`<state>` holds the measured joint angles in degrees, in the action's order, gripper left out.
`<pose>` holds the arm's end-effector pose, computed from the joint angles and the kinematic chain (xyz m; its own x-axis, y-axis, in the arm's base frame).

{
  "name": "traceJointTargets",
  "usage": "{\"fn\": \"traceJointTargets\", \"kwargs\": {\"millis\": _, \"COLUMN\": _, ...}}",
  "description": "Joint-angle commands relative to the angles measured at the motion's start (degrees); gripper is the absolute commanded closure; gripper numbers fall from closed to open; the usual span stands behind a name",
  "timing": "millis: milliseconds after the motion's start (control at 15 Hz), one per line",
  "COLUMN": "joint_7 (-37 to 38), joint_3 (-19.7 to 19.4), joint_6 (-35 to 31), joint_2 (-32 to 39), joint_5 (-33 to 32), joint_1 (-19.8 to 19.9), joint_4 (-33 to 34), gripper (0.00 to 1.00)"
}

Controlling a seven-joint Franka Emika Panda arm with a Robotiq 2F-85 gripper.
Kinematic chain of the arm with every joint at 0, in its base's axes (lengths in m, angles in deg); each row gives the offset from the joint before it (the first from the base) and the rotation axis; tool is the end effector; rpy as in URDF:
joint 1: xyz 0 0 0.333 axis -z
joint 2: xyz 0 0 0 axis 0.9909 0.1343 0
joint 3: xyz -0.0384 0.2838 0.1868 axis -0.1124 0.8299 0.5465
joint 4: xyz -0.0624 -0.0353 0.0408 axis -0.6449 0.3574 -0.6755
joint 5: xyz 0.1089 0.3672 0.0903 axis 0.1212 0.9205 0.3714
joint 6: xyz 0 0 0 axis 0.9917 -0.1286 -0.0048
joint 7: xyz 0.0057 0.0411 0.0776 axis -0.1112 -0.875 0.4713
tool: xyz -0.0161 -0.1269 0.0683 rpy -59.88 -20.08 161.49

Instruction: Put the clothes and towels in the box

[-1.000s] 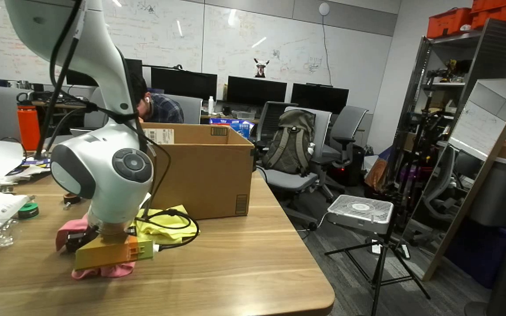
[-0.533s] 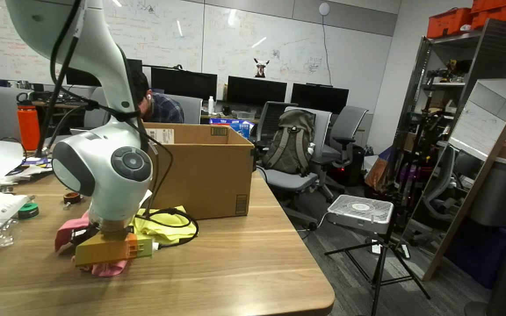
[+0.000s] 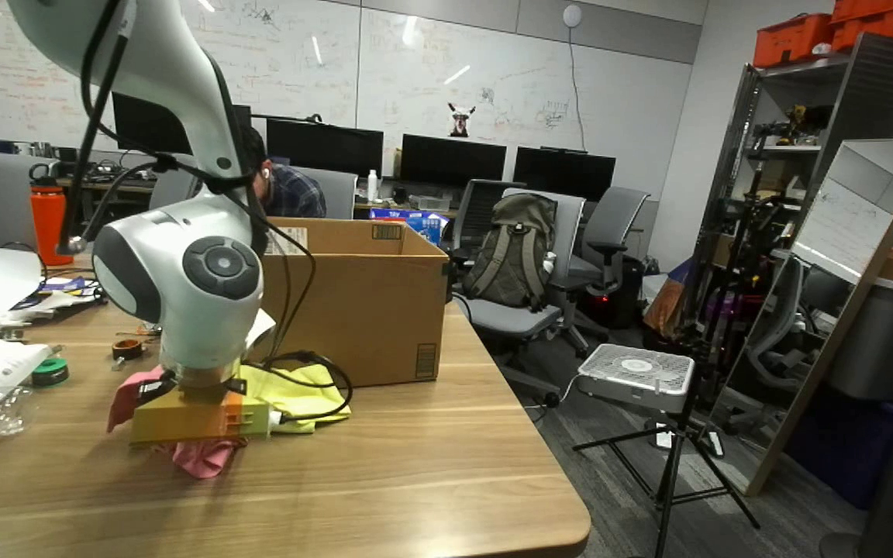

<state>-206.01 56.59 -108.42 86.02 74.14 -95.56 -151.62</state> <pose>0.4509 0.1082 0.0825 0.7104 0.4520 0.5395 0.6142 -0.7725 -0.1615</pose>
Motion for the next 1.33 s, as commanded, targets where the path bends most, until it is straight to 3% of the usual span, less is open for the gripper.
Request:
{"fn": "traceJointTargets", "kwargs": {"millis": 0, "joint_7": -1.8, "joint_3": -0.6, "joint_6": -3.7, "joint_2": -7.1, "joint_5": 4.3, "joint_1": -1.1, "joint_4": -2.4, "gripper": 0.97}}
{"fn": "traceJointTargets", "kwargs": {"millis": 733, "joint_7": -11.9, "joint_3": -4.7, "joint_6": -17.1, "joint_2": -24.0, "joint_5": 13.5, "joint_1": -1.0, "joint_4": -5.0, "gripper": 0.97}}
{"fn": "traceJointTargets", "kwargs": {"millis": 1267, "joint_7": -8.2, "joint_3": -4.6, "joint_6": -19.5, "joint_2": -37.9, "joint_5": 11.8, "joint_1": -0.5, "joint_4": -10.0, "gripper": 0.97}}
